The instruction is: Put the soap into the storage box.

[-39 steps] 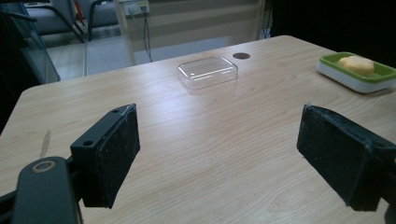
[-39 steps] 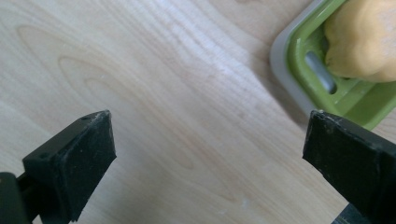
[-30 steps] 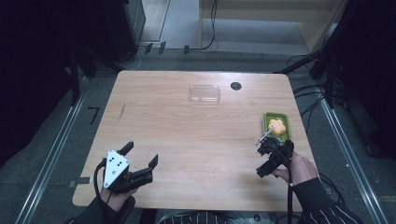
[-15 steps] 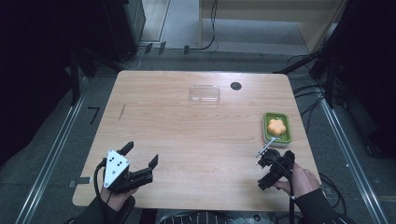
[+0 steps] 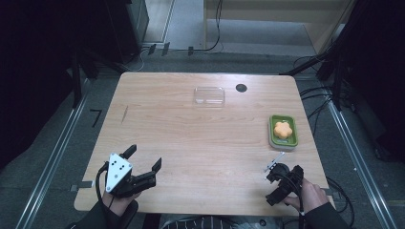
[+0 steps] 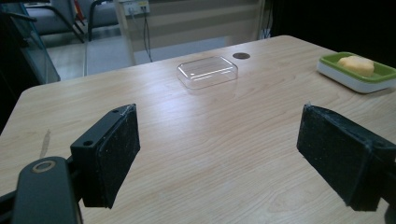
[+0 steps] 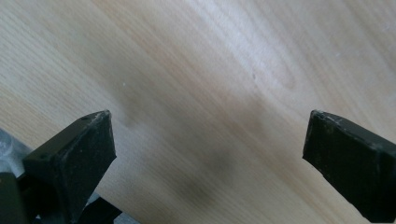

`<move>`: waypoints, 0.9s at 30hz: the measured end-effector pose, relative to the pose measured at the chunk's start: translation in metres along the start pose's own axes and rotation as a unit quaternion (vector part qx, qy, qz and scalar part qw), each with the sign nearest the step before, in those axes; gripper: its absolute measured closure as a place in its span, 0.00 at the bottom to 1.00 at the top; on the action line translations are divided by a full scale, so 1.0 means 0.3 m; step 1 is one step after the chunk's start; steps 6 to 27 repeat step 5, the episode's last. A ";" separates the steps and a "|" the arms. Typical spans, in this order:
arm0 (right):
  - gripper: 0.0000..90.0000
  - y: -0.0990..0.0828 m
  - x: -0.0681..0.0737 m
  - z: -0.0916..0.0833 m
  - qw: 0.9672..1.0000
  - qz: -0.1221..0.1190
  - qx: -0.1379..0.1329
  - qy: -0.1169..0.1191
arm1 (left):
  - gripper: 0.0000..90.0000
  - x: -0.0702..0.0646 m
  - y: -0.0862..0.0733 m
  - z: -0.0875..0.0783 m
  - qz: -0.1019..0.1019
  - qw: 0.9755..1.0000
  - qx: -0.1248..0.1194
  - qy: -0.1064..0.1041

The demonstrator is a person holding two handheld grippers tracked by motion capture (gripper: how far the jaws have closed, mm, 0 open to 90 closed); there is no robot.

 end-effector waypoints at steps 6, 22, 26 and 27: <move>0.03 -0.020 0.004 0.004 1.000 0.001 0.003 -0.001 | 0.15 0.001 0.001 0.001 -0.001 1.000 -0.001 0.001; 0.03 -0.020 0.004 0.004 1.000 0.001 0.003 -0.001 | 0.15 0.001 0.001 0.001 -0.001 1.000 -0.001 0.001; 0.03 -0.020 0.004 0.004 1.000 0.001 0.003 -0.001 | 0.15 0.001 0.001 0.001 -0.001 1.000 -0.001 0.001; 0.03 -0.020 0.004 0.004 1.000 0.001 0.003 -0.001 | 0.15 0.001 0.001 0.001 -0.001 1.000 -0.001 0.001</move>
Point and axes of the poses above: each handheld gripper's, and its own axes: z roughly forward along the jaws, y roughly out of its top, x roughly to its left, the point moved 4 cm from there along z, roughly forward along the jaws, and after that the axes turned 14 degrees about -x, right-handed, at the moved point
